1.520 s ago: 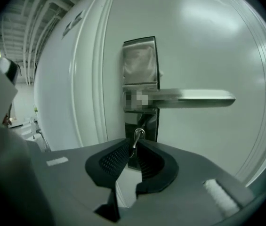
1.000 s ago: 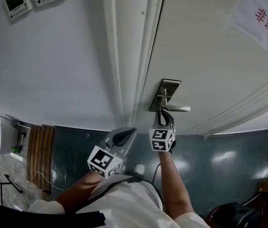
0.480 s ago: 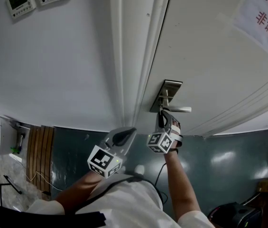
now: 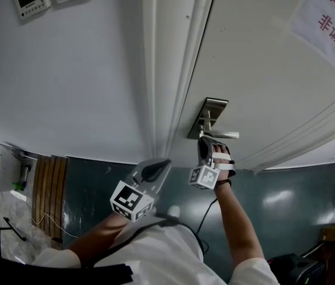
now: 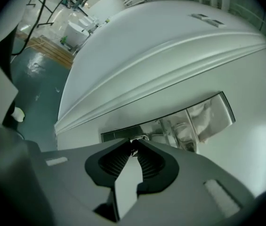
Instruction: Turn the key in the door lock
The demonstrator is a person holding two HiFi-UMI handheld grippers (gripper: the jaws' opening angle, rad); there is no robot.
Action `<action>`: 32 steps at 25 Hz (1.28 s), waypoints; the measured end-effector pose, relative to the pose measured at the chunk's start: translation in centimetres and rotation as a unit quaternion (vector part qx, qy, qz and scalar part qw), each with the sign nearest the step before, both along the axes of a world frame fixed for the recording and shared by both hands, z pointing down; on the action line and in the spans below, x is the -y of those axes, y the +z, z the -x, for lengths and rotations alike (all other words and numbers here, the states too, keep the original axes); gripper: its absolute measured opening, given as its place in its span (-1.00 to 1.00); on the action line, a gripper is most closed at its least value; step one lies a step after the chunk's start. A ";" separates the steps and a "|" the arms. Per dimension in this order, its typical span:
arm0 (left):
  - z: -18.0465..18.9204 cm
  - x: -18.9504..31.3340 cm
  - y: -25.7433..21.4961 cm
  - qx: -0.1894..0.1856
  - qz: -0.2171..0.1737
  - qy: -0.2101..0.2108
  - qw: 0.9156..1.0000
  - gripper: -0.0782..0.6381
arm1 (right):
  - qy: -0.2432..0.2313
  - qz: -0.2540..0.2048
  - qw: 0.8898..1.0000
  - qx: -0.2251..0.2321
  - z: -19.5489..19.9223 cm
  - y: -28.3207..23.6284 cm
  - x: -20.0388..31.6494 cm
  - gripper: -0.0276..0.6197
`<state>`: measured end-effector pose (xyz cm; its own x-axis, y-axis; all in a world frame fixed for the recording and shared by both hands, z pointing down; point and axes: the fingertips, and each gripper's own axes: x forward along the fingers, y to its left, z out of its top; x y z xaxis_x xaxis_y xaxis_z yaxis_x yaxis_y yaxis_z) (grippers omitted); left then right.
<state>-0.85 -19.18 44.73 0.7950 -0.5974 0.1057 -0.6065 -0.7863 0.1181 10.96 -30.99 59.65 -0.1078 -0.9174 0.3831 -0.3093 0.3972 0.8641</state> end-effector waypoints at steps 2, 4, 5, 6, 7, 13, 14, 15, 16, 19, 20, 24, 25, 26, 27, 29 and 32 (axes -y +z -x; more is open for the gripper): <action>0.0 -0.1 0.1 0.000 0.001 -0.002 1.000 -0.77 | -0.019 0.000 0.999 -0.036 0.1 -0.5 -0.1 -0.73; 0.0 -0.2 0.1 -0.001 0.002 -0.005 1.000 -0.77 | -0.035 -0.001 0.996 -0.077 0.2 -1.4 -0.4 -0.72; 0.0 -0.3 0.1 -0.002 0.003 -0.006 1.000 -0.77 | -0.043 -0.001 0.995 -0.094 0.3 -1.6 -0.4 -0.71; -0.1 -0.3 0.2 -0.002 0.004 -0.006 1.000 -0.77 | -0.050 -0.003 0.993 -0.108 0.3 -1.7 -0.5 -0.71; -0.1 -0.4 0.2 -0.002 0.005 -0.007 1.000 -0.77 | -0.056 -0.005 0.991 -0.121 0.4 -1.8 -0.5 -0.71; -0.5 -0.7 0.4 -0.004 0.007 -0.008 1.000 -0.77 | -0.069 -0.012 0.984 -0.165 0.3 -1.7 -0.3 -0.69; -0.5 -0.8 0.5 -0.004 0.007 -0.008 1.000 -0.76 | -0.066 -0.010 0.985 -0.161 0.3 -1.7 -0.2 -0.68; -0.6 -0.8 0.5 -0.004 0.007 -0.008 1.000 -0.76 | -0.063 -0.007 0.986 -0.156 0.3 -1.6 -0.2 -0.67; -0.7 -0.8 0.4 -0.005 0.007 -0.008 1.000 -0.77 | -0.059 -0.005 0.987 -0.150 0.2 -1.6 -0.2 -0.67; -0.8 -0.8 0.3 -0.005 0.005 -0.007 1.000 -0.77 | -0.047 0.000 0.990 -0.131 0.1 -1.7 -0.2 -0.65; -0.8 -0.8 0.3 -0.005 0.004 -0.007 1.000 -0.77 | -0.045 0.002 0.991 -0.124 0.1 -1.7 -0.2 -0.65; -1.0 -0.7 0.0 -0.005 0.000 -0.005 1.000 -0.77 | -0.039 0.011 0.995 -0.089 0.2 -1.4 -0.7 -0.64; -1.1 -0.6 -0.1 -0.005 -0.001 -0.004 1.000 -0.77 | -0.038 0.012 0.996 -0.080 0.2 -1.5 -0.9 -0.62; -1.2 -0.6 -0.1 -0.005 -0.001 -0.003 1.000 -0.77 | -0.036 0.011 0.997 -0.071 0.2 -1.7 -1.0 -0.60; -1.3 -0.6 -0.1 -0.005 -0.001 -0.001 1.000 -0.77 | -0.033 0.011 0.998 -0.062 0.2 -1.9 -1.2 -0.59; -1.6 -0.5 -0.2 -0.007 -0.001 0.001 1.000 -0.77 | -0.024 0.010 0.999 -0.038 0.2 -2.5 -1.6 -0.59; -2.0 -0.2 -0.4 -0.009 -0.004 0.005 1.000 -0.77 | -0.013 0.004 1.000 0.008 0.2 -3.8 -2.8 -0.58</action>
<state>1.18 -18.97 44.34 0.8025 -0.5904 0.0865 -0.5967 -0.7929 0.1238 10.73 -28.22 55.88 -0.1385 -0.9110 0.3885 -0.3121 0.4125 0.8558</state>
